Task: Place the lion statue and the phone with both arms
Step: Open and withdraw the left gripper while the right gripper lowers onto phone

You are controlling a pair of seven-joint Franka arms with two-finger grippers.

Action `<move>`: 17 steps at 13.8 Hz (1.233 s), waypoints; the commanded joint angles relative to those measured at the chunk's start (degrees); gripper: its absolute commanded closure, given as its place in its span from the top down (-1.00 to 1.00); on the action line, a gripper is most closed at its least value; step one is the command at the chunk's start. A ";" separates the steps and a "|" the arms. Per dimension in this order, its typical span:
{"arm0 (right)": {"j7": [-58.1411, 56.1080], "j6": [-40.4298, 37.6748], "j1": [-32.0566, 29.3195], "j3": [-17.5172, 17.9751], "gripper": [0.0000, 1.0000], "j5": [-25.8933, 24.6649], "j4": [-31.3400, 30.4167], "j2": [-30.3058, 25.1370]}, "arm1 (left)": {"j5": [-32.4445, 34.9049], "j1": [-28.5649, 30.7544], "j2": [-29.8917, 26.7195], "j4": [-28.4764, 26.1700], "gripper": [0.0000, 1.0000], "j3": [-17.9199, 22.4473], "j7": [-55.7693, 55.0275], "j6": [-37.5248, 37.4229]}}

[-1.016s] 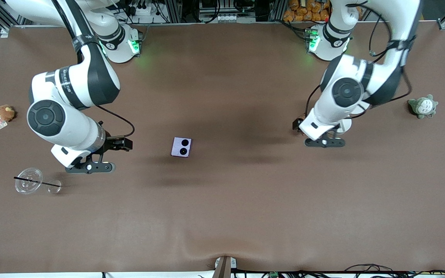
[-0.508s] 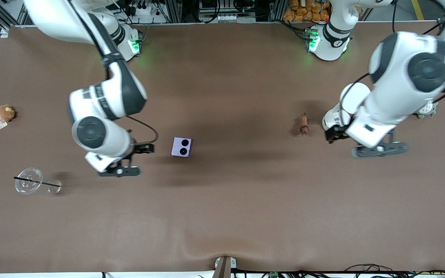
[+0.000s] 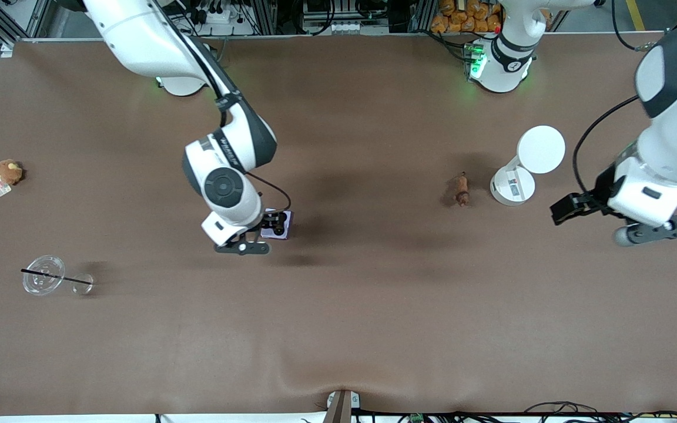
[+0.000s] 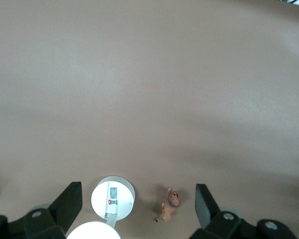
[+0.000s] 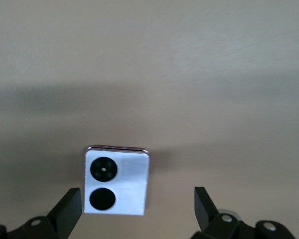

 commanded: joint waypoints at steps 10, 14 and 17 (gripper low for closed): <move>5.93 9.52 1.91 -0.42 1.00 0.23 -3.00 4.22 | -4.66 4.13 -13.37 0.83 1.00 1.60 20.13 -20.36; 7.96 11.02 2.26 -0.42 1.00 0.14 -3.09 5.62 | -4.66 3.78 -14.87 0.21 1.00 5.21 25.86 -21.60; 8.05 11.63 2.34 -0.42 1.00 0.23 -3.01 6.24 | -4.57 2.90 -14.25 0.48 1.00 5.57 24.99 -21.43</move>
